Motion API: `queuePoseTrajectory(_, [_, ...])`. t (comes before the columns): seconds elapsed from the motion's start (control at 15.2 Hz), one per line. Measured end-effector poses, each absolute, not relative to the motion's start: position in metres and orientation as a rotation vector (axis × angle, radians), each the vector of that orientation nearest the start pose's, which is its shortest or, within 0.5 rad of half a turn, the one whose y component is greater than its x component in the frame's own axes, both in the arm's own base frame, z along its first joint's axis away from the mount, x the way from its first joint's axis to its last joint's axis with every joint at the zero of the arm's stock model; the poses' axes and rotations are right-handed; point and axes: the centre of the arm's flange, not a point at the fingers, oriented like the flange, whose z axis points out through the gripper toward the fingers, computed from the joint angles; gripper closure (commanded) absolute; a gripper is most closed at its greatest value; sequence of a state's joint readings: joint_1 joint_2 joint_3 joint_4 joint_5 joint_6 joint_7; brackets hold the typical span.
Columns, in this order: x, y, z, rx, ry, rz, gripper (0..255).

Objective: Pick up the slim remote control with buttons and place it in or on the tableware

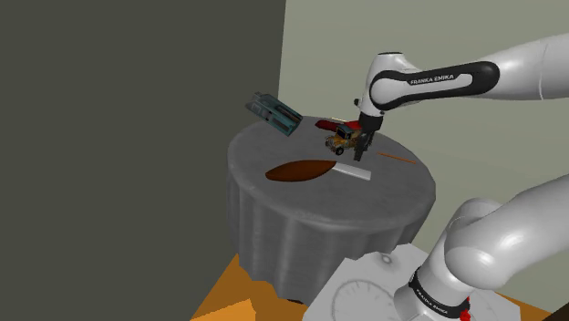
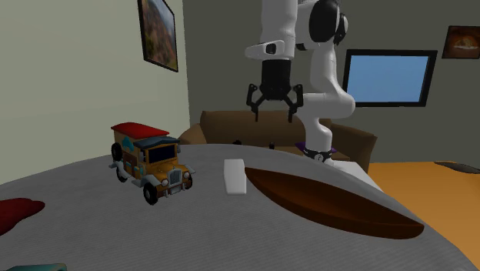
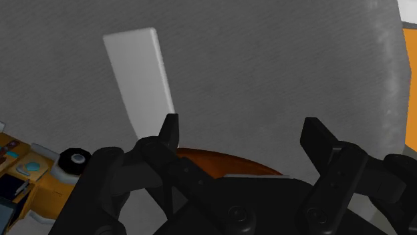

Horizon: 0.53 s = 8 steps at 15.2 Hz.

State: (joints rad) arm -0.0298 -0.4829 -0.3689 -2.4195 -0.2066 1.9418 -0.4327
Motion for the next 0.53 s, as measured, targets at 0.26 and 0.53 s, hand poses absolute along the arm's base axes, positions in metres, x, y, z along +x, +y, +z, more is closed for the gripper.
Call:
queuePoseTrajectory(0.26, [0.390,-0.209,0.438,-3.136,-0.328,0.028,0])
queuePoseTrajectory(0.53, [0.410,-0.242,0.400,-3.124,-0.414,0.020,0])
